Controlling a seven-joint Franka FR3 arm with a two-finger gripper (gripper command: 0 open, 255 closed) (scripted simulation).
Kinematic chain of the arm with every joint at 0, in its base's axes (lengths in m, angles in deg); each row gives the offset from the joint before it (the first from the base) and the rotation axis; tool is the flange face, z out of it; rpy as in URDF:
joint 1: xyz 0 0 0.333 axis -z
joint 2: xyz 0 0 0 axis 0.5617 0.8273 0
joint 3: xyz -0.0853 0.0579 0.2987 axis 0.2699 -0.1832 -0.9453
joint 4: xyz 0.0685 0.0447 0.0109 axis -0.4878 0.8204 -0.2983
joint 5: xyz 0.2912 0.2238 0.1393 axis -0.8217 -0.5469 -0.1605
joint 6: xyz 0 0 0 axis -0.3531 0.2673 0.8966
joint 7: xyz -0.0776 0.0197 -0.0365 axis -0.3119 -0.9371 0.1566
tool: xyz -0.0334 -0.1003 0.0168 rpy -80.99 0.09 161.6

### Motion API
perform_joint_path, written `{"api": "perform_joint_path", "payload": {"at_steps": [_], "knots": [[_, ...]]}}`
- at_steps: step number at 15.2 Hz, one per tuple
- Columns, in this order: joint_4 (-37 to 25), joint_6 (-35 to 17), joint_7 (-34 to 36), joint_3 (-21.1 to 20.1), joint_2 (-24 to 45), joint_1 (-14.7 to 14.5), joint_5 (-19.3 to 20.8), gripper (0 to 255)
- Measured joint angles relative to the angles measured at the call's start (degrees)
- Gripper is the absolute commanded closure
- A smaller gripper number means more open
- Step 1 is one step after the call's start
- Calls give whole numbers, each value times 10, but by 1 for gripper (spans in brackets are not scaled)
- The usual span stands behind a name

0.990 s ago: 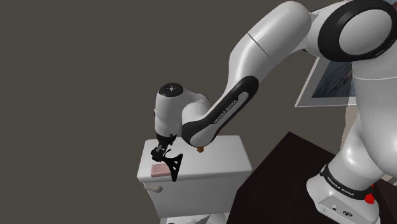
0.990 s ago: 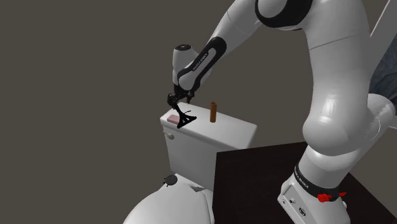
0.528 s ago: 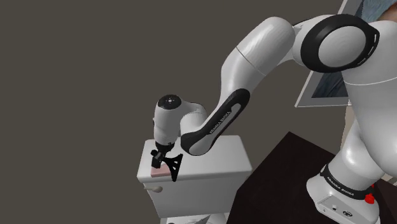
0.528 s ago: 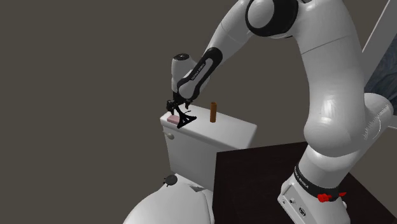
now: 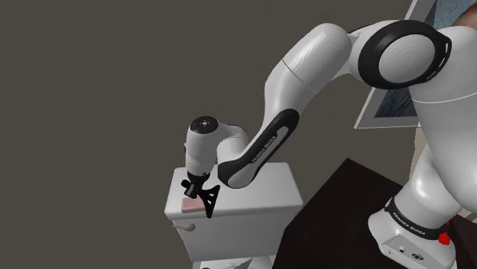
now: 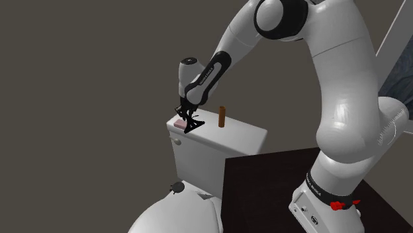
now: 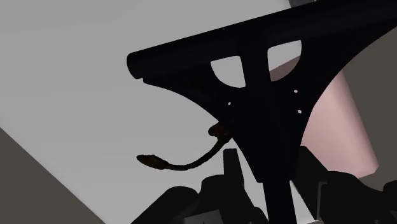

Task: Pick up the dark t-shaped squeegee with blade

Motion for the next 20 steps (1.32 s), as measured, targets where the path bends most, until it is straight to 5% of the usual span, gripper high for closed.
{"api": "perform_joint_path", "payload": {"at_steps": [20], "knots": [[13, 71, -39, -43, -84, 31, -46, 255]]}}
